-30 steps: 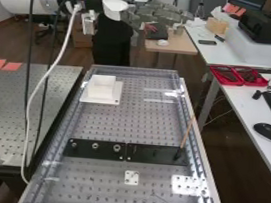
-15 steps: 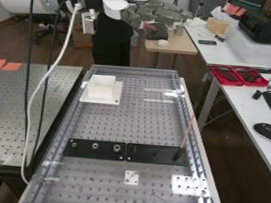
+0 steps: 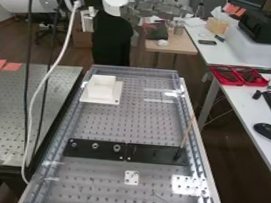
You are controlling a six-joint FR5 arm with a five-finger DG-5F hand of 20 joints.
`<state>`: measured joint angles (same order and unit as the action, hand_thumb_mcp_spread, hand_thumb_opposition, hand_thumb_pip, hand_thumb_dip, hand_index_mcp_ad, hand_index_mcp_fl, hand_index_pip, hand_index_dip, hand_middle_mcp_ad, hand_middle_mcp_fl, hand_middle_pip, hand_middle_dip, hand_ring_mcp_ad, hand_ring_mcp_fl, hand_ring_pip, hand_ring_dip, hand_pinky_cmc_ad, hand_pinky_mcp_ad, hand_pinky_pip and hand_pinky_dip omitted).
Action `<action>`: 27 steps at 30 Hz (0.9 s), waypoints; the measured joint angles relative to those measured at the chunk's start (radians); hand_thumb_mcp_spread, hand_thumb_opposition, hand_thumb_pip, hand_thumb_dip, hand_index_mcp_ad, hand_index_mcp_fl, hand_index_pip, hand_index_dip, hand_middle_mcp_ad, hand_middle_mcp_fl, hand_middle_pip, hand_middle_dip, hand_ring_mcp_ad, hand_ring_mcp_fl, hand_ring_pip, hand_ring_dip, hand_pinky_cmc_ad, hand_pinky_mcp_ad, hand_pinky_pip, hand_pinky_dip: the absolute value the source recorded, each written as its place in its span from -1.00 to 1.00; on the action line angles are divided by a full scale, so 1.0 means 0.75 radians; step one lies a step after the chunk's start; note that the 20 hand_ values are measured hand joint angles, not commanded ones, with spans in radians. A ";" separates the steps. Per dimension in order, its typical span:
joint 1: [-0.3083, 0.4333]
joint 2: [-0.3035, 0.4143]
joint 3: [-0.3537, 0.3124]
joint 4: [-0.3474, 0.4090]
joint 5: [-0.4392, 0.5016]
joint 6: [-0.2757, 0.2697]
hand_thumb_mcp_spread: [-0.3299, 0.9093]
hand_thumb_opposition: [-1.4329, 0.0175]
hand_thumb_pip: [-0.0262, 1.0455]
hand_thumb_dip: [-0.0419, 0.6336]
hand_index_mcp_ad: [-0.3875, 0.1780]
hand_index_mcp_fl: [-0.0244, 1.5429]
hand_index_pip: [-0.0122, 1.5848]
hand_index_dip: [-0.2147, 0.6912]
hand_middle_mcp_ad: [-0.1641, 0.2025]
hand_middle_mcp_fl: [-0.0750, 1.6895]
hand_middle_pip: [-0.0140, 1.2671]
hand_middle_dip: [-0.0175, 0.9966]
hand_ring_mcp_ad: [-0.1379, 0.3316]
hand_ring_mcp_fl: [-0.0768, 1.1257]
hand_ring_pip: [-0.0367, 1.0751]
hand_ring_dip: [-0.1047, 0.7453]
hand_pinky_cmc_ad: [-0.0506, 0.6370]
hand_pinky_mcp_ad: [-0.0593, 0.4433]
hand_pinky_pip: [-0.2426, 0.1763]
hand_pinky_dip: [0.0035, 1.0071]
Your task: Grab the drill bit and place it in the clear container
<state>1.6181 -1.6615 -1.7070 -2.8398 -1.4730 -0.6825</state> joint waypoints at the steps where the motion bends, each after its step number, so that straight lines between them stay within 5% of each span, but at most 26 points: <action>1: 0.000 0.001 0.000 0.000 0.002 0.000 0.12 -0.07 -0.11 -0.17 0.20 -0.32 -0.91 0.94 0.22 -0.66 -0.81 -0.47 0.35 -0.79 -0.73 -0.56 -0.02 -0.27 -0.18 -0.70; 21: 0.009 0.028 0.015 -0.041 0.066 -0.027 0.12 -0.07 -0.17 -0.17 0.22 -0.30 -0.91 0.94 0.21 -0.66 -0.81 -0.47 0.36 -0.79 -0.73 -0.56 -0.03 -0.28 -0.18 -0.70; 27: 0.025 0.047 0.014 -0.043 0.092 -0.051 0.07 -0.03 -0.32 -0.36 0.22 -0.41 -0.94 0.93 0.21 -0.66 -0.81 -0.46 0.36 -0.79 -0.73 -0.56 -0.03 -0.29 -0.18 -0.70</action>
<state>1.6366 -1.6262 -1.6967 -2.8724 -1.4038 -0.7208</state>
